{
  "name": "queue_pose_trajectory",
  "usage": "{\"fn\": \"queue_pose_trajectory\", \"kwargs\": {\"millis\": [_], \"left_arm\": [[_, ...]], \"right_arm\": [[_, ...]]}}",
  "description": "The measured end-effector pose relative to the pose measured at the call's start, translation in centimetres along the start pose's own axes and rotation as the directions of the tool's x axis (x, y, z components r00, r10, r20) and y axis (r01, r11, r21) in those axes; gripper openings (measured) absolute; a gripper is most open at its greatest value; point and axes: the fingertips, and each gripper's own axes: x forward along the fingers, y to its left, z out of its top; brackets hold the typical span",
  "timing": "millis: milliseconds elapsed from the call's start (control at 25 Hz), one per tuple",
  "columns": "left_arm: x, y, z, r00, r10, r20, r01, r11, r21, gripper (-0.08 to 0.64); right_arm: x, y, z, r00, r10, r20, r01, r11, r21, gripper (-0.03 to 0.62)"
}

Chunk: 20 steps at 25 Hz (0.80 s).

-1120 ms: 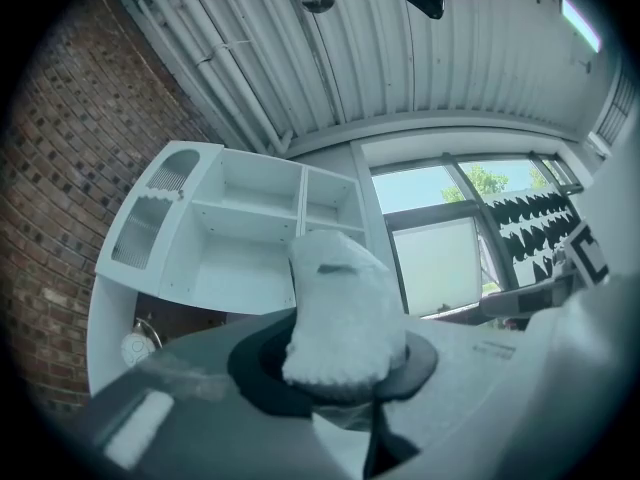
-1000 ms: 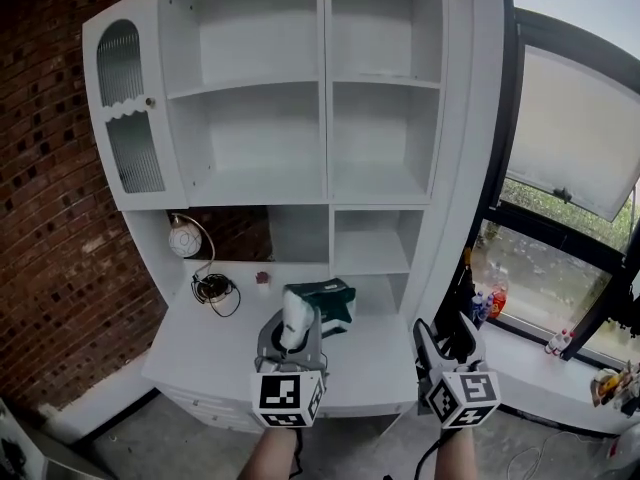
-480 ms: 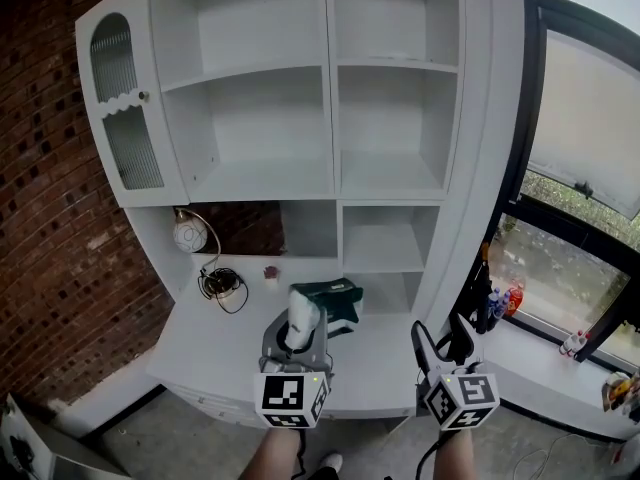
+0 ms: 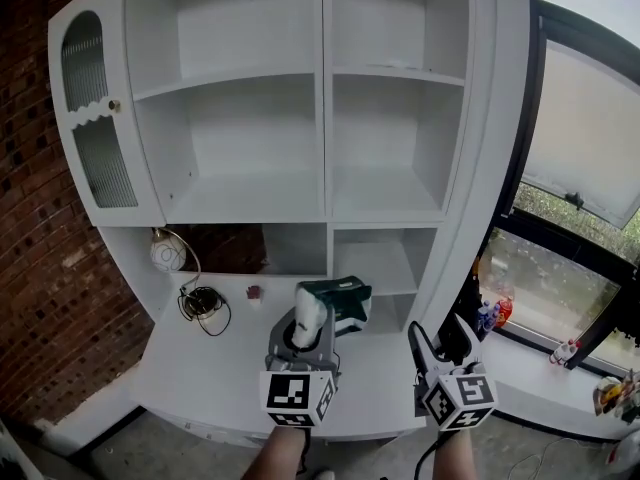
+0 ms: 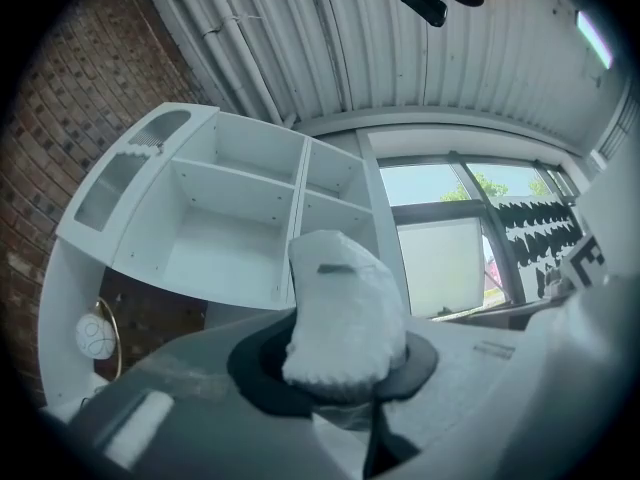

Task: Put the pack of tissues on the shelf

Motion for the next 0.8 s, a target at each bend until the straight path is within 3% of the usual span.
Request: {"fn": "queue_pose_trajectory", "kwargs": {"millis": [480, 800], "left_arm": [[5.3, 1.8, -0.1, 0.995, -0.093, 0.044, 0.096, 0.992, -0.080, 0.106], [7.5, 0.7, -2.3, 0.991, -0.132, 0.024, 0.134, 0.969, -0.207, 0.106]], "right_arm": [[5.9, 0.9, 0.5, 0.999, 0.006, 0.031, -0.006, 1.000, 0.017, 0.305], [8.4, 1.1, -1.5, 0.996, 0.095, -0.004, -0.094, 0.992, 0.086, 0.305]]}}
